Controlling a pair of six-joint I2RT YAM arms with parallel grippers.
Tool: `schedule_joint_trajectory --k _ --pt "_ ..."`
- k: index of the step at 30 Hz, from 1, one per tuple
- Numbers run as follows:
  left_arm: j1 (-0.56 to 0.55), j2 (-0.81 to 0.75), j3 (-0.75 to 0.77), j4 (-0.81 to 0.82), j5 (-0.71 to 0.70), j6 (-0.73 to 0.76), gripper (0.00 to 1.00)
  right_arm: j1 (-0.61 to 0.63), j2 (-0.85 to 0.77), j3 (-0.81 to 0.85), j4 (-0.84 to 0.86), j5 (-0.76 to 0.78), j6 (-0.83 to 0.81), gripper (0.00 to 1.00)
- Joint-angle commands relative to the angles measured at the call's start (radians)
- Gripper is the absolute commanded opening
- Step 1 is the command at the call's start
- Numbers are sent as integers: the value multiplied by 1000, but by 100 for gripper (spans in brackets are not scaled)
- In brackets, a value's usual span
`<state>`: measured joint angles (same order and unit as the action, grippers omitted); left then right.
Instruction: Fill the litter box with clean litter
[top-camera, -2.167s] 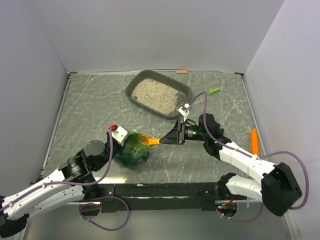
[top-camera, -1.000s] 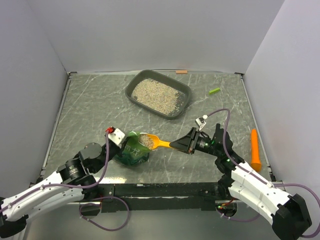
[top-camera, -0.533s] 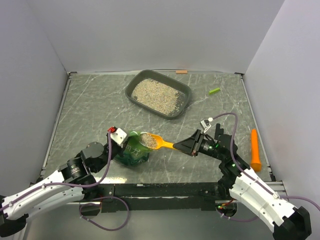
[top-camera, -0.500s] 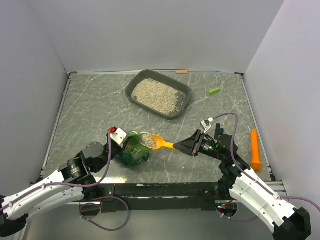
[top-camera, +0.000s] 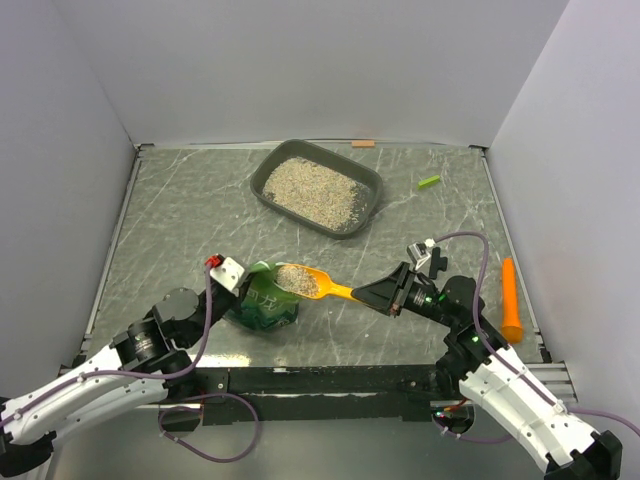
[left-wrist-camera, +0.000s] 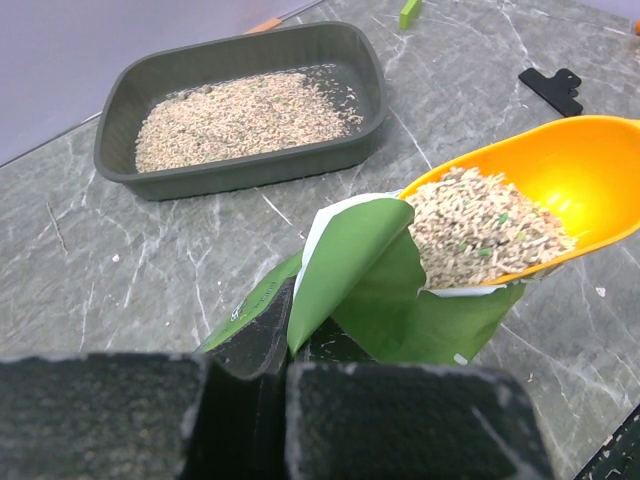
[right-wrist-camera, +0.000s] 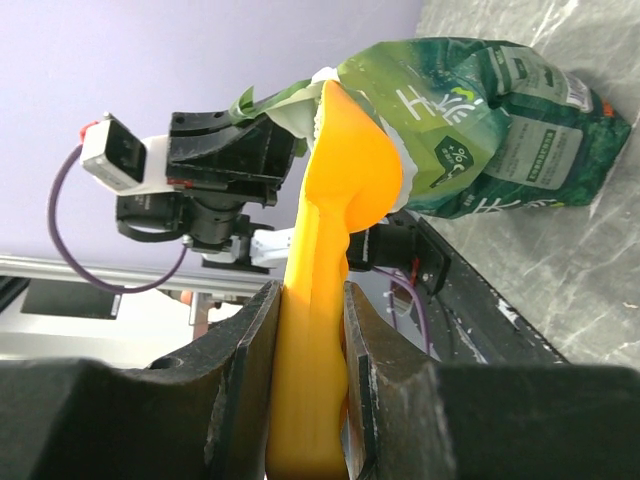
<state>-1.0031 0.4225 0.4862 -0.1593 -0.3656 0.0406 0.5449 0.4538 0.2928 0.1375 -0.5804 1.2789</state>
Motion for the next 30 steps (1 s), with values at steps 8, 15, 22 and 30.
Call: schedule_joint_trajectory --k 8,15,22,30 --pt "-3 -62 11 70 -94 -16 1 -3 -1 37 30 22 92 0" --pt "-3 -80 15 67 -159 -13 1 -3 55 94 74 14 126 0" --pt "-5 -108 14 60 -233 -19 1 -5 140 179 111 19 146 0" --pt "-3 -79 22 41 -223 -22 1 -3 267 295 139 53 151 0"
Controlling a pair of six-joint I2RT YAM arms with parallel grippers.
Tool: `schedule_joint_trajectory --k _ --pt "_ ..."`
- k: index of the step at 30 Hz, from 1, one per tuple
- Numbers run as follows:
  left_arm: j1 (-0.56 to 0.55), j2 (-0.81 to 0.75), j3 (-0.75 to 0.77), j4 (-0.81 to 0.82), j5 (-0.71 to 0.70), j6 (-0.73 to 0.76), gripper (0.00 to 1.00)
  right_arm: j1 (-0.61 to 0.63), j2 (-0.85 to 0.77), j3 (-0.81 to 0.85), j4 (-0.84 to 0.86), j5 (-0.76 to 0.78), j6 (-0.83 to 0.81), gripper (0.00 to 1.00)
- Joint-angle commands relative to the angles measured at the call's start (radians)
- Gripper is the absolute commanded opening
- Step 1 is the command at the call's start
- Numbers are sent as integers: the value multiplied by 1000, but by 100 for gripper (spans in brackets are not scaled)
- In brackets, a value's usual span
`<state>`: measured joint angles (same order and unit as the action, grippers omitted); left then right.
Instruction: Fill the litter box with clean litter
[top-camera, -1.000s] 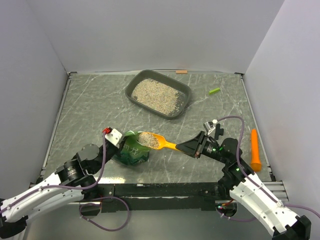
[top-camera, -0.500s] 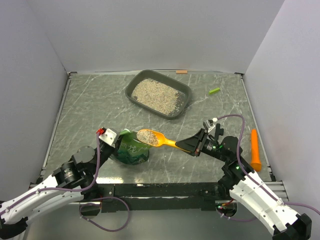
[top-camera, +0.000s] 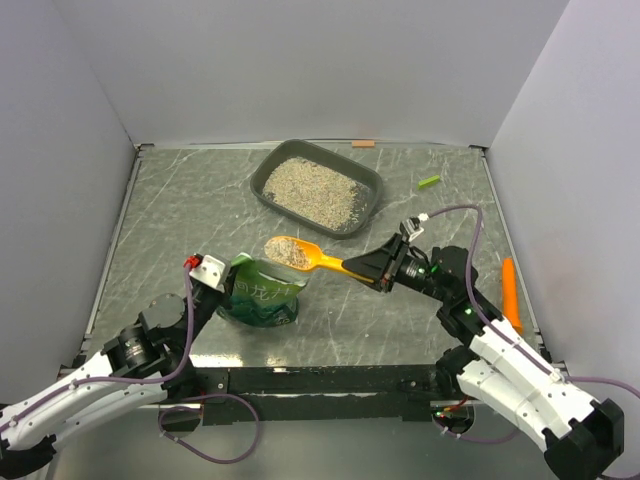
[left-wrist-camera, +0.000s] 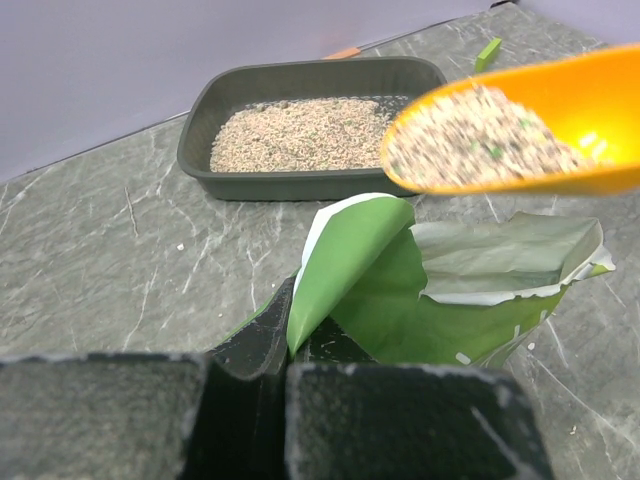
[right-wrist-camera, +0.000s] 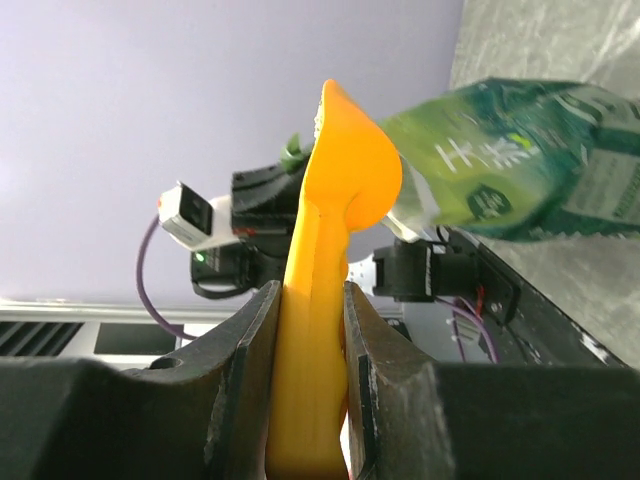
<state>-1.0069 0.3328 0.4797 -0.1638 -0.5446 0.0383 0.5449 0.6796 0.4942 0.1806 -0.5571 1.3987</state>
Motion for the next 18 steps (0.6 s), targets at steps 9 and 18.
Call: schedule_joint_trajectory --k 9,18 --pt "1 2 17 52 -28 -15 1 -8 262 175 232 114 46 0" --pt "1 11 8 63 -23 -12 1 -43 452 176 440 239 45 0"
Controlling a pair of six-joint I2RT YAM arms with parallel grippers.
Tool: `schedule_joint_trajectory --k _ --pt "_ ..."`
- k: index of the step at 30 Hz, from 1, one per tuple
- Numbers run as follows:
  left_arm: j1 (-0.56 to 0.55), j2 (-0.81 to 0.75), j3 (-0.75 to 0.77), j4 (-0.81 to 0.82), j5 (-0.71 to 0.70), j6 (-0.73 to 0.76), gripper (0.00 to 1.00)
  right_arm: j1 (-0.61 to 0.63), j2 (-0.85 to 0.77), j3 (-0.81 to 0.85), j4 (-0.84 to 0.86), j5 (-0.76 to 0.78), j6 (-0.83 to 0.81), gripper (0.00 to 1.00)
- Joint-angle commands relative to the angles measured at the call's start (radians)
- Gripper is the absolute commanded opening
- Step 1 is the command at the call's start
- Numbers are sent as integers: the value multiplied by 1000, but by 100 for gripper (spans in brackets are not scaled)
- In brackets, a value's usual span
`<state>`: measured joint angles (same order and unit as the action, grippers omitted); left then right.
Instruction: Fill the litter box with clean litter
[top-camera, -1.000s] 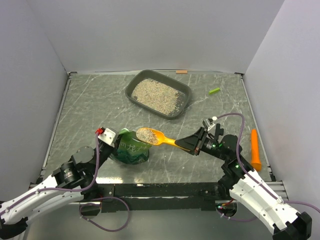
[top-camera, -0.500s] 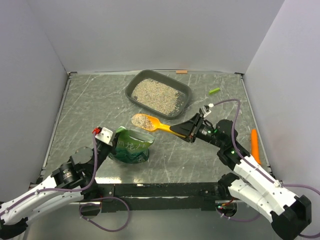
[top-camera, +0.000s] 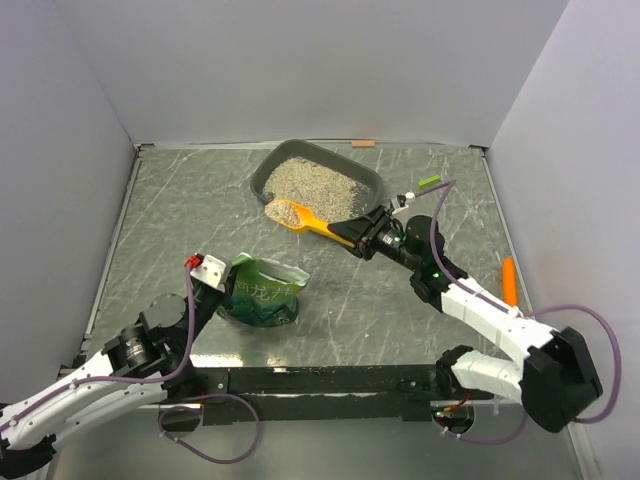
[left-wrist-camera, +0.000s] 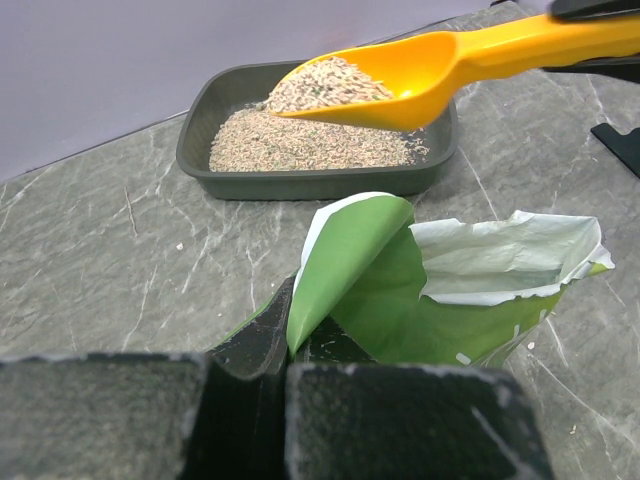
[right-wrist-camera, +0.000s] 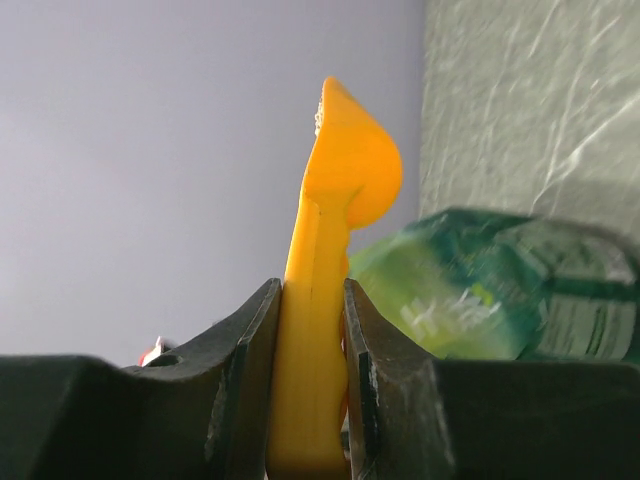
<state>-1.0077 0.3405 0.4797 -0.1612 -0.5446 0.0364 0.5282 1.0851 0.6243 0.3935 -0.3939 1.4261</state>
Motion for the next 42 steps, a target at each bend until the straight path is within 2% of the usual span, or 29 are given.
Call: schedule_joint_trajectory --k 1,3,6,10,16,18,22,23,28,30,36,39,42 --pt "0 5 7 61 -25 -7 1 -31 59 45 249 98 11 0" --pt "1 9 2 68 -18 -6 1 -57 113 45 277 105 0 0" --pt "1 22 -1 72 -17 -1 1 -108 205 31 413 110 23 0" --pt "1 48 -6 83 -15 5 1 -174 306 38 478 115 7 0" --pt "1 86 -7 89 -20 13 1 -258 441 103 450 76 -84 0" --pt "1 95 -6 91 -28 13 1 -273 467 144 380 55 -125 0" --pt "0 117 -3 88 -38 16 1 -295 470 215 167 64 -317 0" --pt "1 120 -1 88 -40 14 1 -298 461 260 37 75 -357 0" --pt "1 112 0 86 -38 10 1 -298 452 415 -304 183 -635 0" --pt "0 107 2 81 -37 7 1 -298 458 480 -426 216 -691 0" --pt "1 104 11 72 -23 -13 1 -290 444 557 -565 338 -872 0" --pt "0 97 13 68 -35 -15 1 -261 455 627 -660 392 -972 0" --pt "1 83 16 61 -35 -21 1 -197 479 721 -752 510 -1087 0"
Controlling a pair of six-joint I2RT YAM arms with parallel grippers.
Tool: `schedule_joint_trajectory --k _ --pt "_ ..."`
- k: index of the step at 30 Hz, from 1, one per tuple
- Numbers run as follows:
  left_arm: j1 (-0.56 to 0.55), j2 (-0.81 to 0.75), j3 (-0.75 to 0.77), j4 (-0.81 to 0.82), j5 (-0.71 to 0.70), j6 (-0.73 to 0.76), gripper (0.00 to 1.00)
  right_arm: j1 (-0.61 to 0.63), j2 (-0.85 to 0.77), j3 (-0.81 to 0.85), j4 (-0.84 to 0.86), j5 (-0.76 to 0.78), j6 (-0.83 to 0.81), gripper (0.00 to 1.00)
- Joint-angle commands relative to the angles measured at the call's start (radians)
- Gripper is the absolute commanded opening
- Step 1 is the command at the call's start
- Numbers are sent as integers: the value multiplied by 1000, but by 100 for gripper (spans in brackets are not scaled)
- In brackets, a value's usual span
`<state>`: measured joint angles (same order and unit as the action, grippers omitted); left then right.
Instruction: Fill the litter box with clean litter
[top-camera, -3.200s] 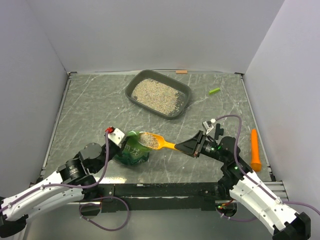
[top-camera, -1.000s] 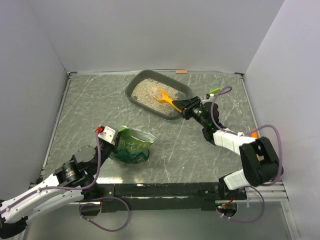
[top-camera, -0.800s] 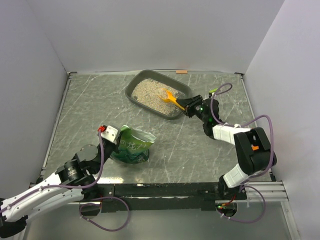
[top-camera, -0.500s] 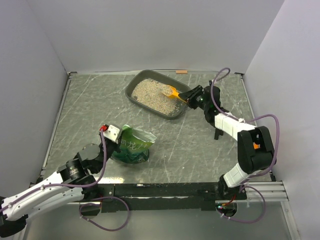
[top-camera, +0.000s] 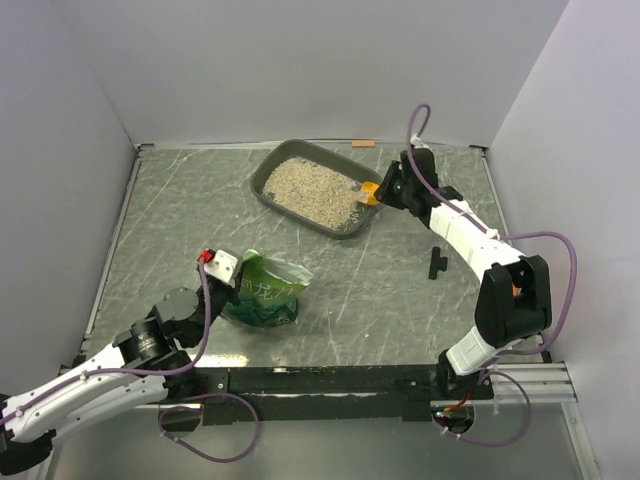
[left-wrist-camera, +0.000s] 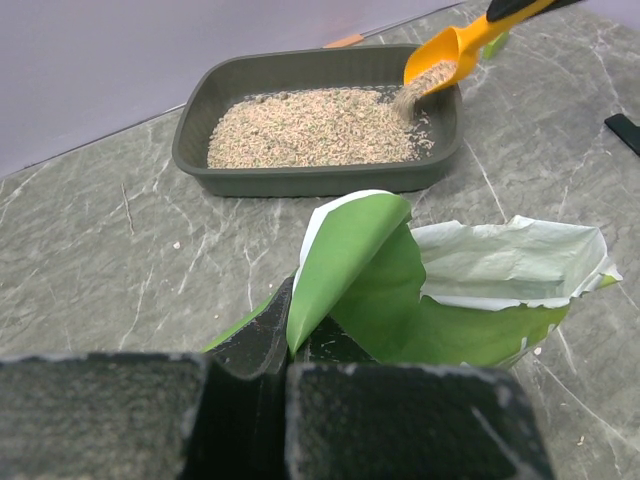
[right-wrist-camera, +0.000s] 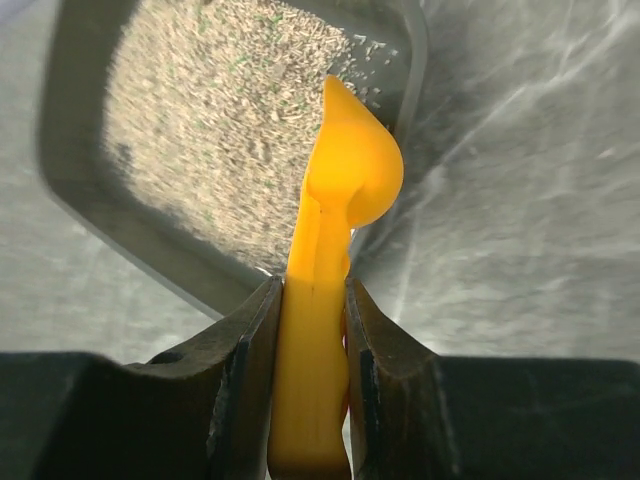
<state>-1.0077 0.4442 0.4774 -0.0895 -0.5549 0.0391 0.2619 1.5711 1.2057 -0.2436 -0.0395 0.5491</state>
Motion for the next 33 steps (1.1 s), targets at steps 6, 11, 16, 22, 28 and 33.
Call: schedule_joint_trajectory --k 6,11,16,22,28,33 --pt "1 -41 23 -15 -28 -28 1 252 23 275 -201 438 -417 0" --pt "1 -48 23 -21 -13 -31 1 345 -16 296 -224 567 -489 0" --pt "1 -47 26 -24 0 -31 1 415 -94 287 -250 636 -534 0" --pt "0 -48 27 -26 13 -31 1 439 -257 275 -362 450 -440 0" --pt "0 -47 21 -12 53 -27 1 438 -439 230 -419 92 -327 0" --pt "0 -16 23 -12 108 -30 1 438 -525 255 -509 -202 -245 0"
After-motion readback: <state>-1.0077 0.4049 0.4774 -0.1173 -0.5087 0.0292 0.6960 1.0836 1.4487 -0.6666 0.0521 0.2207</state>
